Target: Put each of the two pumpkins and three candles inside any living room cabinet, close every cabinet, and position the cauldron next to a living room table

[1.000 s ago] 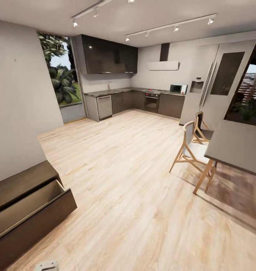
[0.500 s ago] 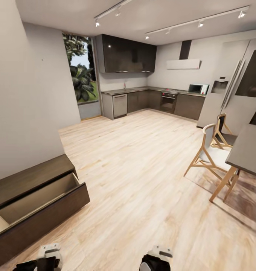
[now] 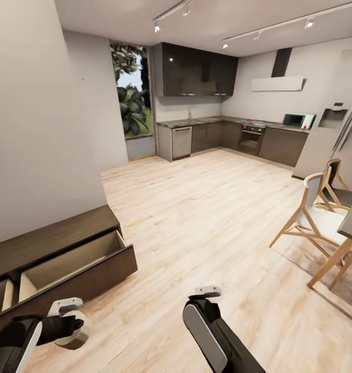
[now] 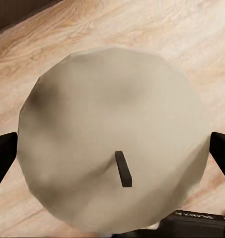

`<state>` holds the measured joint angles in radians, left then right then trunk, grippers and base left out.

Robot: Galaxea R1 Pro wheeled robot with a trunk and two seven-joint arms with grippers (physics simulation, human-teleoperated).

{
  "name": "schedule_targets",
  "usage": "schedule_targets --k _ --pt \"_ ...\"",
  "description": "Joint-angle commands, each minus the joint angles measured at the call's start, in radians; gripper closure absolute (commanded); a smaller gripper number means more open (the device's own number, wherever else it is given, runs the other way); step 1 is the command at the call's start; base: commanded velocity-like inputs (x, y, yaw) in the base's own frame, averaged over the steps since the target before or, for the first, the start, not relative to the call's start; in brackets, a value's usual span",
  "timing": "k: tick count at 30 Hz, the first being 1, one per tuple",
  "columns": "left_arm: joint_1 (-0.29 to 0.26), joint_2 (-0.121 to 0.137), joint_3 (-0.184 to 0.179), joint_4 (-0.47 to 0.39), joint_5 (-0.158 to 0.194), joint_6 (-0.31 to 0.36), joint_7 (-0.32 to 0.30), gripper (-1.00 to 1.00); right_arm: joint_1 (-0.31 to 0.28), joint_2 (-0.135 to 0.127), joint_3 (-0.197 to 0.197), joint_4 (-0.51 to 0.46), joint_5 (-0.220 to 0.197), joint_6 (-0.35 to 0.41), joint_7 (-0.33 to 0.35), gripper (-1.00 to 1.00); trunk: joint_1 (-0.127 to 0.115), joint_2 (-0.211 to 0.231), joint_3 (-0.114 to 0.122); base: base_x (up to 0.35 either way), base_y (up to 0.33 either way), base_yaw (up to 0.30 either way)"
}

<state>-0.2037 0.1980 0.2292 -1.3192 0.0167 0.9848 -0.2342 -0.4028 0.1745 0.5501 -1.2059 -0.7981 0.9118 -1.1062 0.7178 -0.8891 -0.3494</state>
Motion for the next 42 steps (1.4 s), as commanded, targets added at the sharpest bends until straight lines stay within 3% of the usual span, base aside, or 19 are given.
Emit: schedule_targets --k 1,4,11,42 --pt "0.000 0.013 0.012 -0.001 0.003 0.001 0.000 1.00 -0.004 0.000 -0.002 0.001 -0.002 0.001 0.000 1.00 0.000 0.000 -0.001 0.000 0.000 0.212" --pt "0.000 0.040 0.039 -0.001 0.004 0.002 0.000 1.00 -0.010 0.000 -0.003 0.005 -0.003 -0.002 0.000 1.00 0.000 0.000 -0.005 0.000 0.000 0.210" --pt "0.001 0.047 0.077 -0.002 0.004 -0.001 0.000 1.00 -0.011 0.000 -0.004 0.008 -0.003 -0.001 0.001 1.00 0.000 0.000 -0.013 0.000 0.000 0.204" --pt "0.000 0.040 0.067 -0.001 0.006 -0.005 -0.007 1.00 -0.011 0.000 -0.002 0.021 -0.006 -0.002 0.016 1.00 0.000 0.000 -0.054 0.000 0.000 0.184"
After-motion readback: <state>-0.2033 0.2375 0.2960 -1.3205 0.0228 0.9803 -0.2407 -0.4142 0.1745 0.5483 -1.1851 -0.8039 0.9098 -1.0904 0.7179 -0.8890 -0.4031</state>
